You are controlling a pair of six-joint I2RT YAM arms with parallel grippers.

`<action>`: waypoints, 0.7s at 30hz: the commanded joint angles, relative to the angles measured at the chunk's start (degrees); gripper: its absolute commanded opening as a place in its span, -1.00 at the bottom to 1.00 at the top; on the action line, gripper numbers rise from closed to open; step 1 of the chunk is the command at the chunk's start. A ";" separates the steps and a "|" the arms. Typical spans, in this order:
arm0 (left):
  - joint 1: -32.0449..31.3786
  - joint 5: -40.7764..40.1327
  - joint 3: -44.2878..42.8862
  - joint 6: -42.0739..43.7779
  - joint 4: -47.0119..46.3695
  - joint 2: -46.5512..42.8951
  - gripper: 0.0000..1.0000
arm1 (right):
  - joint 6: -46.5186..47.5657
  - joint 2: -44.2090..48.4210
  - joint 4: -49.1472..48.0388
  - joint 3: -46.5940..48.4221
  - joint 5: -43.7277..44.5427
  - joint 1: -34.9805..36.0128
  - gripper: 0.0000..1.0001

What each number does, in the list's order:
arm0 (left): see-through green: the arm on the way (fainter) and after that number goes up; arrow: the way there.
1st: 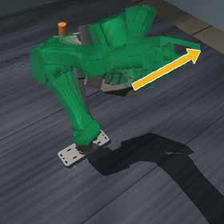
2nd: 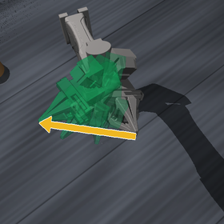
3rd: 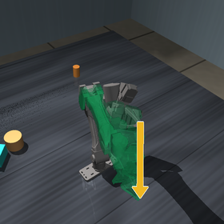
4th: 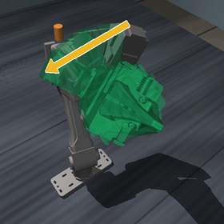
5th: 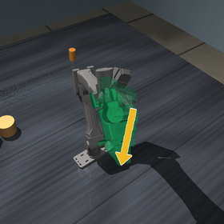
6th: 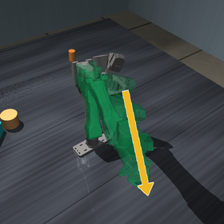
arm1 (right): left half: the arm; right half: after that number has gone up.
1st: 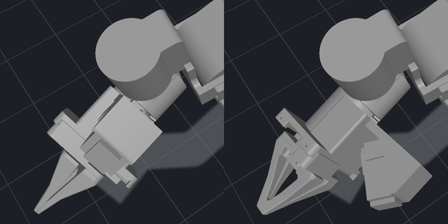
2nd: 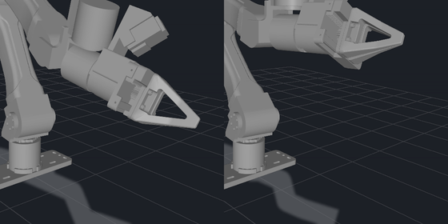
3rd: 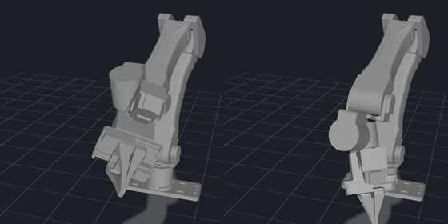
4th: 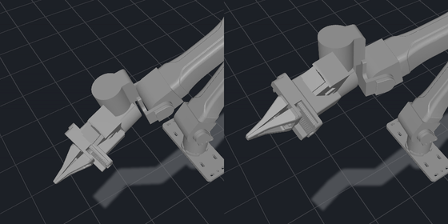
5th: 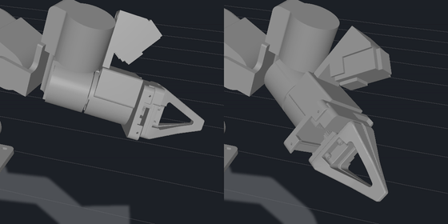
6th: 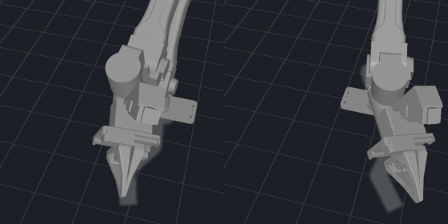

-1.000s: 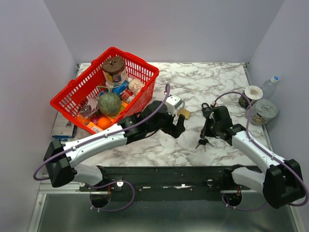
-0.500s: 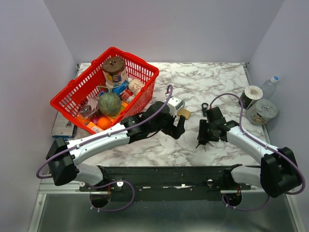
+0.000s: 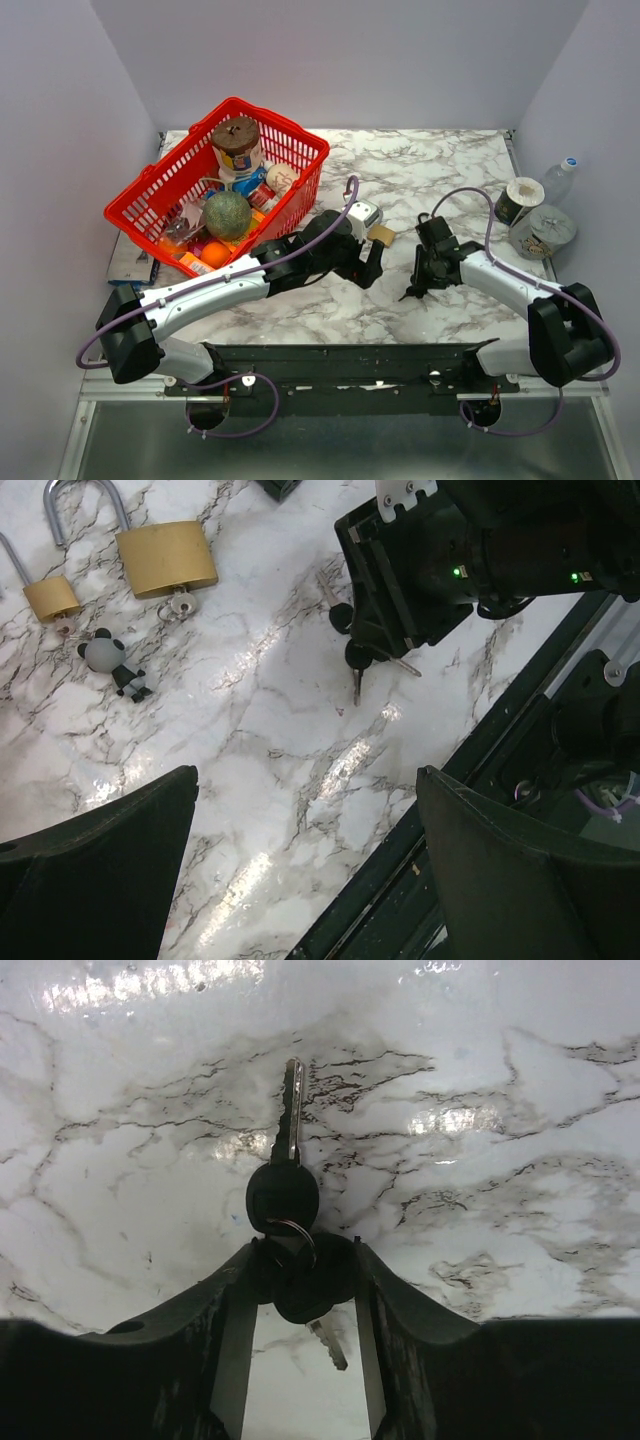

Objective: Unlock with the key
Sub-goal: Pick up the key from the center of the board.

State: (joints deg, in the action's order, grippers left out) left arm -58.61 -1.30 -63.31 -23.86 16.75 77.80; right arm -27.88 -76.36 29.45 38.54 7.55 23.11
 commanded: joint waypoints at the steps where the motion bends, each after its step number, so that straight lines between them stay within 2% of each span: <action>1: -0.01 1.30 -1.03 -0.75 0.83 -0.98 0.93 | -1.65 -3.97 0.17 0.48 -0.08 0.70 -0.27; 3: -0.01 1.21 -0.94 -0.75 0.74 -1.16 0.93 | -1.65 -4.85 -0.01 1.18 -0.08 1.14 -0.46; 8: -0.01 1.21 -0.94 -0.66 0.82 -1.33 0.93 | -1.13 -4.94 -0.80 1.71 -1.66 2.11 -0.66; 12: -0.01 2.61 -0.68 -0.84 0.47 -1.16 0.93 | -0.86 -3.10 -2.29 1.45 -3.42 2.20 -0.96; 21: -0.01 3.23 -0.59 -1.10 0.30 -0.98 0.93 | -1.39 3.84 -5.19 -0.66 -6.76 2.20 -0.99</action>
State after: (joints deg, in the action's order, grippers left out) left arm -58.61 0.54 -63.31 -24.47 16.86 77.78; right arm -28.51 -75.79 26.46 39.20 3.29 24.82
